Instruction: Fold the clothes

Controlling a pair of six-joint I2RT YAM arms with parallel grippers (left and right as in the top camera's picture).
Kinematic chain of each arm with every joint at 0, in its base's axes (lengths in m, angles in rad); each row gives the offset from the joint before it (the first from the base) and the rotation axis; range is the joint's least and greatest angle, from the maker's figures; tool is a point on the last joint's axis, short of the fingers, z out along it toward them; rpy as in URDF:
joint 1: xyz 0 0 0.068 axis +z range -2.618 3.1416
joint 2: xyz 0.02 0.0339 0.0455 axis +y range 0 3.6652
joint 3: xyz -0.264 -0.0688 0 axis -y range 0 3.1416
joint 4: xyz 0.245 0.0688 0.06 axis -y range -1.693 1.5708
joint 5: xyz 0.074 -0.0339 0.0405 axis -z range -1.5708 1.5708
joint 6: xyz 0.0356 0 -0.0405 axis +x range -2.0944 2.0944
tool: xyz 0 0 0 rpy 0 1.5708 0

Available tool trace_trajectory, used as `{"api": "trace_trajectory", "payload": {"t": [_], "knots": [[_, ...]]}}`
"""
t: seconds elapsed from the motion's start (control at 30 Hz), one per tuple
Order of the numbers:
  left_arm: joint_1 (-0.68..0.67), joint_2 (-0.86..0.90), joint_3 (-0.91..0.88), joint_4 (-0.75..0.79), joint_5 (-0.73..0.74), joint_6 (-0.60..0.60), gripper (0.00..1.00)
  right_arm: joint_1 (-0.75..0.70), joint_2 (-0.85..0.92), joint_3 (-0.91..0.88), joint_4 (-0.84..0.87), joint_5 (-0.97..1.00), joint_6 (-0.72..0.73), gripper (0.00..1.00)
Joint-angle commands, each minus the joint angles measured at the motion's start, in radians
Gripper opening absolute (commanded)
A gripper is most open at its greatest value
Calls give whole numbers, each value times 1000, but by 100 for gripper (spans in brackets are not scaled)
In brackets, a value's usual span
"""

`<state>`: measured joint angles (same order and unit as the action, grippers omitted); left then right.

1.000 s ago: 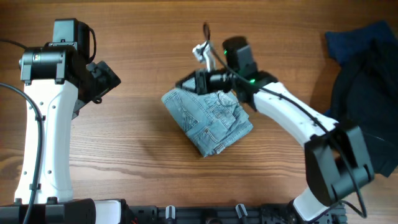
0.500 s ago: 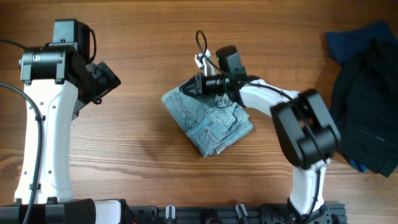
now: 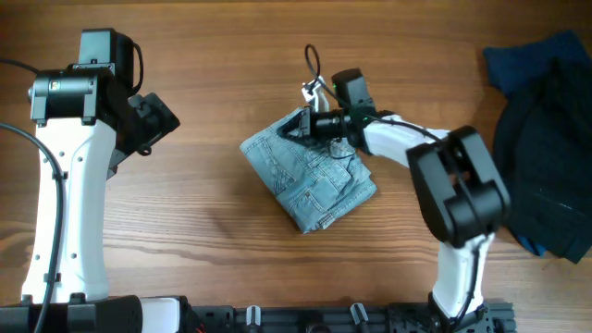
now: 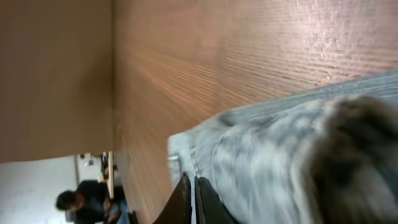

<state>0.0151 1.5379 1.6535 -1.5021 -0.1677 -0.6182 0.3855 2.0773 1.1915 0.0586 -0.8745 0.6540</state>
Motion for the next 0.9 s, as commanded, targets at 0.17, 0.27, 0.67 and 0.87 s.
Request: {"api": "trace_trajectory", "payload": {"t": [0.17, 0.27, 0.67, 0.87], "knots": [[5, 3, 0, -3, -2, 12, 100, -9, -470, -2, -399, 162, -103, 4], [5, 3, 0, -2, -2, 12, 100, -9, -499, -17, -560, 195, -192, 4], [5, 3, 0, 2, -2, 11, 100, -9, -412, -477, -163, -5, -174, 4], [5, 3, 0, 5, -2, 11, 100, -10, -288, -588, 16, -3, -90, 6]]}}
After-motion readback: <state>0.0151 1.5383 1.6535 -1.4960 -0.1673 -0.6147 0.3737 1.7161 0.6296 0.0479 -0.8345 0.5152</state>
